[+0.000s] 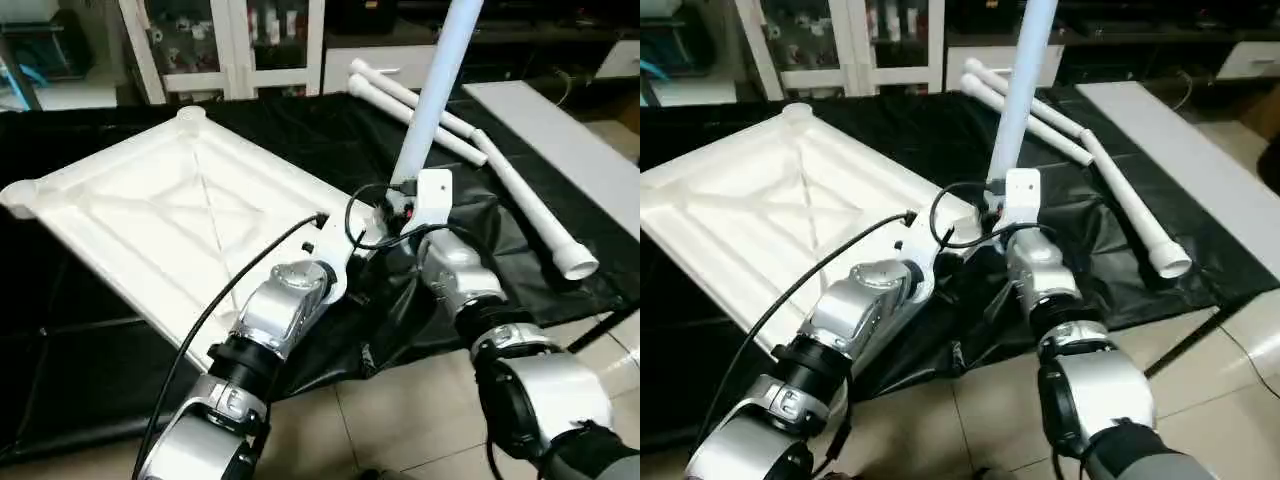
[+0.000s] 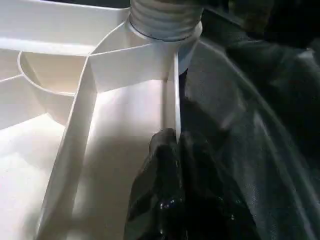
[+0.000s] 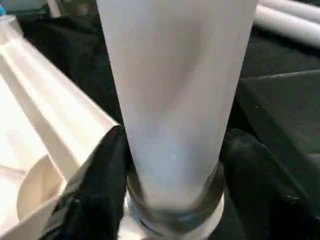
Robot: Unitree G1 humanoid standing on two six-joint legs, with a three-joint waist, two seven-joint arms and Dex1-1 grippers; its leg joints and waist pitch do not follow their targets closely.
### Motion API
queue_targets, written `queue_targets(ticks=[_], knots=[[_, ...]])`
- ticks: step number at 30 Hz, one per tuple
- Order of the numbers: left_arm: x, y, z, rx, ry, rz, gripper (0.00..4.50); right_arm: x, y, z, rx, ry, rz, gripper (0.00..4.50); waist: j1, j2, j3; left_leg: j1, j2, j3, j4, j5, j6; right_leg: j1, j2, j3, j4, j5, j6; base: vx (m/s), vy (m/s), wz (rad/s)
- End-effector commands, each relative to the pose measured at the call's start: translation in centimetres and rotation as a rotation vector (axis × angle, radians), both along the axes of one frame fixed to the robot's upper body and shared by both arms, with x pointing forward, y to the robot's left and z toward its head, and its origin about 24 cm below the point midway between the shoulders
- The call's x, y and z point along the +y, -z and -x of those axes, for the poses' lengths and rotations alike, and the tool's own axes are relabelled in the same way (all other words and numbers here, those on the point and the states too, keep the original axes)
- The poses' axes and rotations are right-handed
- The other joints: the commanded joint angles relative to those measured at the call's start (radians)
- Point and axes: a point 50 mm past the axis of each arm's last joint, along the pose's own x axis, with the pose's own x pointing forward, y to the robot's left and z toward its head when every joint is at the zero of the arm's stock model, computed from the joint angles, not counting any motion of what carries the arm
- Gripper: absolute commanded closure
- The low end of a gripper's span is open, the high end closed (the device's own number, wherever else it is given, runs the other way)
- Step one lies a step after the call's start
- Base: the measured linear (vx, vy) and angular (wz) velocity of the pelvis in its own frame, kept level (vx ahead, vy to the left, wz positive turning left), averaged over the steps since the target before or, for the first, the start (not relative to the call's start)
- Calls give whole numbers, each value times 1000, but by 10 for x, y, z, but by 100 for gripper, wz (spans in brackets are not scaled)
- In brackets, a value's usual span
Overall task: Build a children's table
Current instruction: Insert table leg to table base
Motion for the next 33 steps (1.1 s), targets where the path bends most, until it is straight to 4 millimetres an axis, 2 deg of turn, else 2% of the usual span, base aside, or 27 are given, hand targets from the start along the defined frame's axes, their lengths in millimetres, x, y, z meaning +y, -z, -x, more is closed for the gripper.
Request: queue_targets(ticks=[1,2,4,6,8,9,11,12,14,17,18,20,21,22,24,25,27,29,31,32,33], knots=[[-3,-18,-6,-65,17,36,450,4,19,10,79,-66,19,135,4,0,-66,8,44,-8,-69,-241,71,47,-35,24,-40,-172,-214,0,0,0],[-3,-18,-6,-65,18,35,450,4,19,10,74,-78,19,124,8,2,-67,12,45,-4,-64,-204,82,44,-31,26,-36,-121,-227,0,0,0],[0,-18,-7,-67,22,32,450,4,17,12,50,-134,8,102,12,-2,-68,12,45,-1,-61,-170,98,48,-31,25,-30,-86,-240,0,0,0],[2,-18,-7,-67,29,29,450,4,16,14,33,-174,-2,86,16,-5,-69,12,44,2,-57,-141,118,50,-32,27,-27,-62,-247,0,0,0],[9,-17,-8,-65,41,17,450,0,15,18,12,-221,-15,68,18,-5,-68,10,43,3,-56,-141,128,51,-30,27,-29,-79,-245,0,0,0],[15,-16,-8,-61,58,3,450,-5,12,23,-7,-260,-21,58,18,-3,-64,11,46,6,-58,-170,125,47,-30,28,-35,-130,-238,0,0,0],[19,-15,-8,-61,72,-3,450,-9,10,26,-15,-270,-22,41,20,-4,-64,14,47,8,-59,-187,114,46,-28,28,-38,-163,-227,0,0,0],[22,-15,-8,-59,82,-8,450,-12,9,28,-20,-282,-26,23,20,-1,-64,17,49,8,-61,-213,90,43,-27,29,-40,-193,-219,0,0,0],[33,-12,-7,-49,121,-26,450,-22,5,36,-28,-319,-22,14,24,4,-61,21,49,8,-63,-230,74,42,-24,29,-44,-215,-207,0,0,0],[43,-9,-3,-37,173,-48,450,-30,1,45,-28,-354,-15,5,33,8,-61,21,50,8,-63,-211,70,42,-24,31,-38,-200,-206,0,0,0],[49,-7,0,-29,214,-63,450,-34,0,52,-22,-381,-8,5,35,12,-60,20,49,7,-63,-197,67,44,-23,31,-38,-188,-202,0,0,0],[65,-2,10,3,310,-76,450,-41,-3,65,-8,-453,14,5,40,11,-62,22,49,9,-61,-180,73,45,-23,33,-33,-159,-205,0,0,0],[72,0,15,21,355,-82,450,-42,-4,70,-3,-480,24,5,44,18,-61,22,50,8,-62,-164,74,46,-21,33,-30,-133,-208,0,0,0],[76,0,17,30,376,-85,450,-43,-5,72,0,-492,29,5,42,18,-62,27,50,10,-61,-168,71,42,-20,34,-28,-123,-219,0,0,0],[89,0,24,24,468,-102,450,-45,-8,78,5,-531,31,5,42,22,-61,27,48,11,-63,-188,61,42,-19,34,-29,-139,-225,0,0,0],[93,0,27,24,501,-108,450,-46,-10,81,9,-546,30,5,41,21,-59,28,50,9,-65,-205,54,43,-20,35,-29,-158,-218,0,0,0],[100,-1,32,27,553,-117,450,-48,-12,85,10,-573,27,5,41,25,-58,33,51,9,-67,-233,37,39,-20,36,-32,-191,-210,0,0,0],[110,-4,39,40,633,-117,450,-53,-14,94,27,-665,53,5,45,20,-55,39,53,11,-70,-271,15,34,-20,39,-34,-224,-201,0,0,0],[112,-5,39,28,640,-137,450,-54,-15,99,43,-719,68,5,49,24,-54,41,52,11,-71,-282,5,33,-18,40,-34,-233,-193,0,0,0],[113,-6,39,23,641,-143,450,-55,-16,100,48,-732,73,5,49,18,-54,40,52,11,-70,-282,5,34,-18,40,-34,-232,-191,0,0,0],[114,-7,38,7,653,-165,450,-55,-19,104,60,-786,94,5,52,18,-56,36,52,11,-68,-262,8,37,-21,42,-29,-218,-191,0,0,0]])
